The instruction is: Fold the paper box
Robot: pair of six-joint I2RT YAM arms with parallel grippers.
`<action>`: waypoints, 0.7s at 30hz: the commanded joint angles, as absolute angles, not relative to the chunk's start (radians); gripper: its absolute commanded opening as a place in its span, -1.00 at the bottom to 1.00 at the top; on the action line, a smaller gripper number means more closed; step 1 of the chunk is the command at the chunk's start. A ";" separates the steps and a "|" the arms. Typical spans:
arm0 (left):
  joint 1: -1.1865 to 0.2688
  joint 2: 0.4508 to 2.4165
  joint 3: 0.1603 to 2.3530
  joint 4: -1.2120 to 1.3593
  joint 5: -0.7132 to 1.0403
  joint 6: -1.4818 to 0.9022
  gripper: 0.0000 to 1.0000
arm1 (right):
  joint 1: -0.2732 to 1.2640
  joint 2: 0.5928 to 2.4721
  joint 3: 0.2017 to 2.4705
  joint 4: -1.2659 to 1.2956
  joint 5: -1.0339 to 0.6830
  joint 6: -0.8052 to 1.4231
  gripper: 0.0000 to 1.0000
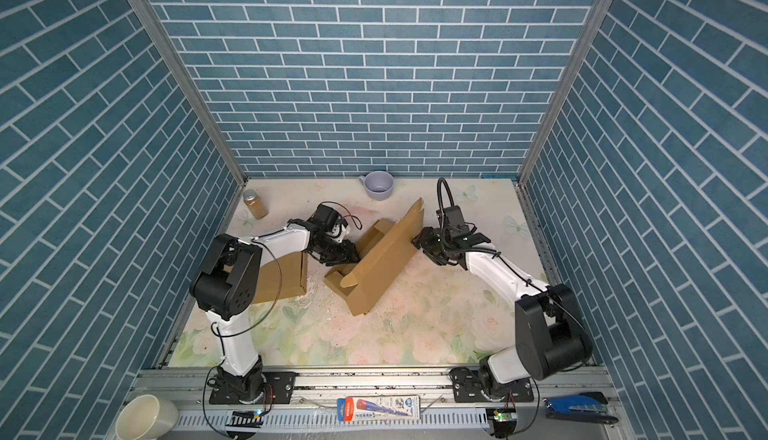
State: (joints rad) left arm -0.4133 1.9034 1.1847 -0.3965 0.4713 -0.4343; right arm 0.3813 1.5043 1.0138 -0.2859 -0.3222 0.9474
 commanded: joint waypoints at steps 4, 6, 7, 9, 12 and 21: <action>-0.507 1.826 1.032 -0.123 0.408 -0.829 0.19 | 0.283 1.626 1.221 -0.358 -0.463 0.805 0.21; -0.536 1.788 0.989 -0.060 0.370 -0.897 0.21 | 0.239 1.641 1.242 -0.390 -0.479 0.778 0.21; -0.550 1.777 0.982 -0.054 0.350 -0.915 0.22 | 0.218 1.644 1.245 -0.400 -0.486 0.765 0.21; -0.584 1.750 0.968 -0.028 0.312 -0.947 0.24 | 0.176 1.647 1.252 -0.439 -0.493 0.728 0.22; -0.601 1.730 0.963 -0.031 0.290 -0.963 0.24 | 0.119 1.621 1.226 -0.486 -0.510 0.687 0.23; -0.527 1.707 1.058 -0.244 0.297 -0.741 0.29 | 0.055 1.395 0.976 -0.603 -0.476 0.618 0.25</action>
